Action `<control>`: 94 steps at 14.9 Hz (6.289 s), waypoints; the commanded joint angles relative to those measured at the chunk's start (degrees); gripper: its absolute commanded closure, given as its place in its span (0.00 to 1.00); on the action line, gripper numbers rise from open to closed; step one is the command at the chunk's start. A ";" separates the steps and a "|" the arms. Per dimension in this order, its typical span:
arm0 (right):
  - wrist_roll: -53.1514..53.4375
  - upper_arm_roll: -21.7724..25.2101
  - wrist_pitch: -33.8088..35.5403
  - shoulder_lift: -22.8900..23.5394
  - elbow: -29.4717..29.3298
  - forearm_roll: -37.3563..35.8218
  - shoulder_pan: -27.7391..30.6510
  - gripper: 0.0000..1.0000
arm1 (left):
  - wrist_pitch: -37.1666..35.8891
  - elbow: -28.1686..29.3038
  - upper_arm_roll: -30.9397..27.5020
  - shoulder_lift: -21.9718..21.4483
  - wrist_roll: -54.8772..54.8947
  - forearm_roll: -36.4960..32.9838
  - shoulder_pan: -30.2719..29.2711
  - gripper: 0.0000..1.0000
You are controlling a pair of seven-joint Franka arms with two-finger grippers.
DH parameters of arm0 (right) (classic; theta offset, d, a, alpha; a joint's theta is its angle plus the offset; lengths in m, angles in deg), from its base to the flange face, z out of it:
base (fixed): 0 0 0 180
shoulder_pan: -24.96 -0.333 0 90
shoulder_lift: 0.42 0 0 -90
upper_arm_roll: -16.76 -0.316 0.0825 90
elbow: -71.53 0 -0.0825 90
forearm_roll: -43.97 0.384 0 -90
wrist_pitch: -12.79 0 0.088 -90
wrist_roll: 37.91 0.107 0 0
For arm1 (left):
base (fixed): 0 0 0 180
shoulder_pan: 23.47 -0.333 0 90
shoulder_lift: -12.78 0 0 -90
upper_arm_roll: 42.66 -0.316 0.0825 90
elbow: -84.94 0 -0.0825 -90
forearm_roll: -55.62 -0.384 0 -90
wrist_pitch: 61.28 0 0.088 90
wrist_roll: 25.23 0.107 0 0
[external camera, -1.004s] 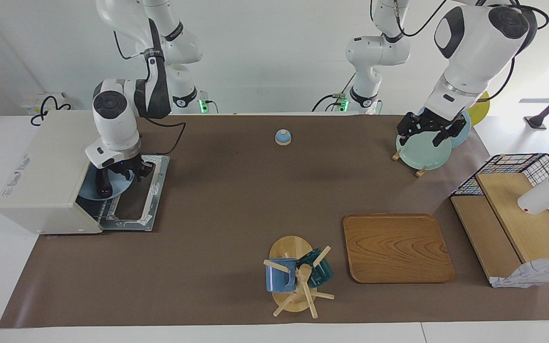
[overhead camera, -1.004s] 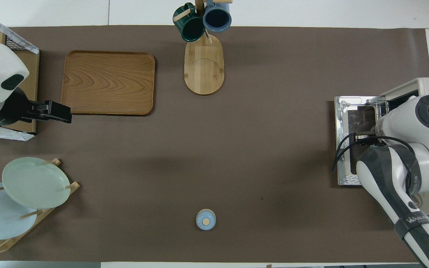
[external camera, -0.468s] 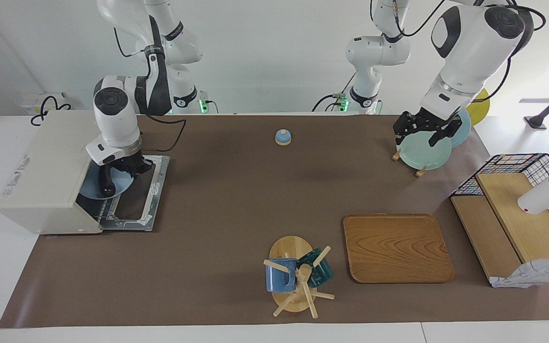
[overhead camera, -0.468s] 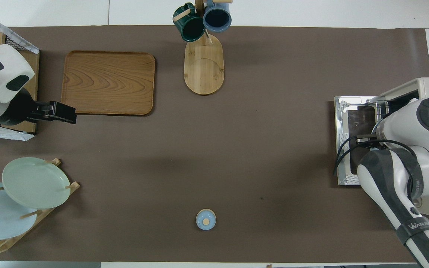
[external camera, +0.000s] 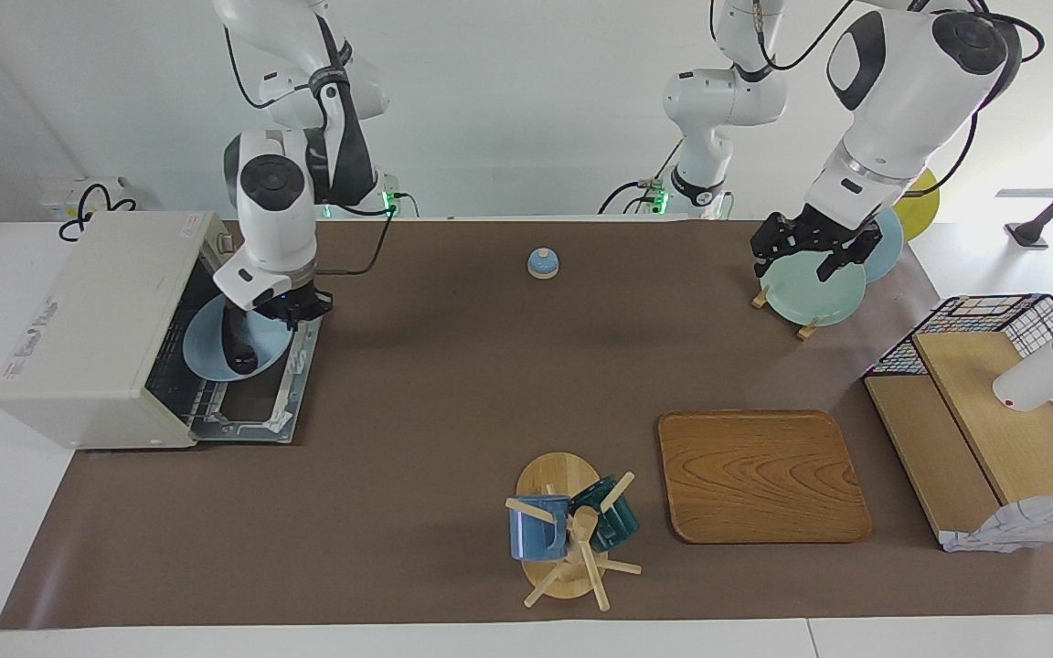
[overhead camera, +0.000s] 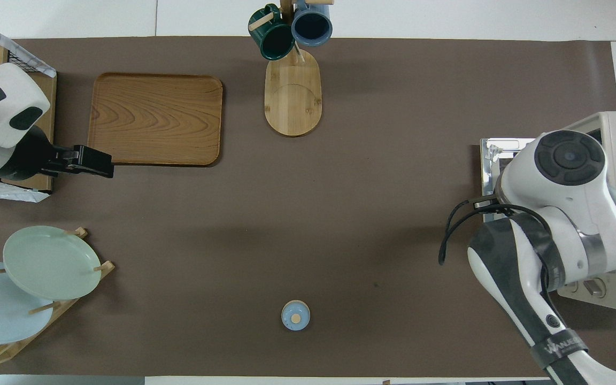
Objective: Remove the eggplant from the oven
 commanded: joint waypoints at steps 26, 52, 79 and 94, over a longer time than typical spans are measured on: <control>35.60 -3.57 -10.25 31.49 -31.47 18.12 -30.61 0.85 | 3.21 -1.84 -0.66 0.57 -0.06 0.57 -0.75 0.00; 15.30 -2.69 1.89 15.58 -8.98 -5.25 -2.83 1.00 | 23.94 -3.77 -0.22 19.72 -27.73 3.38 17.61 0.00; 3.90 -2.69 -5.42 13.21 -1.84 -12.47 5.86 1.00 | 36.70 7.83 -0.22 23.78 -38.82 3.12 31.51 0.13; -13.60 -2.86 3.19 4.42 -5.18 -11.59 13.25 1.00 | 36.70 8.36 -0.22 23.51 -38.91 3.30 31.51 0.71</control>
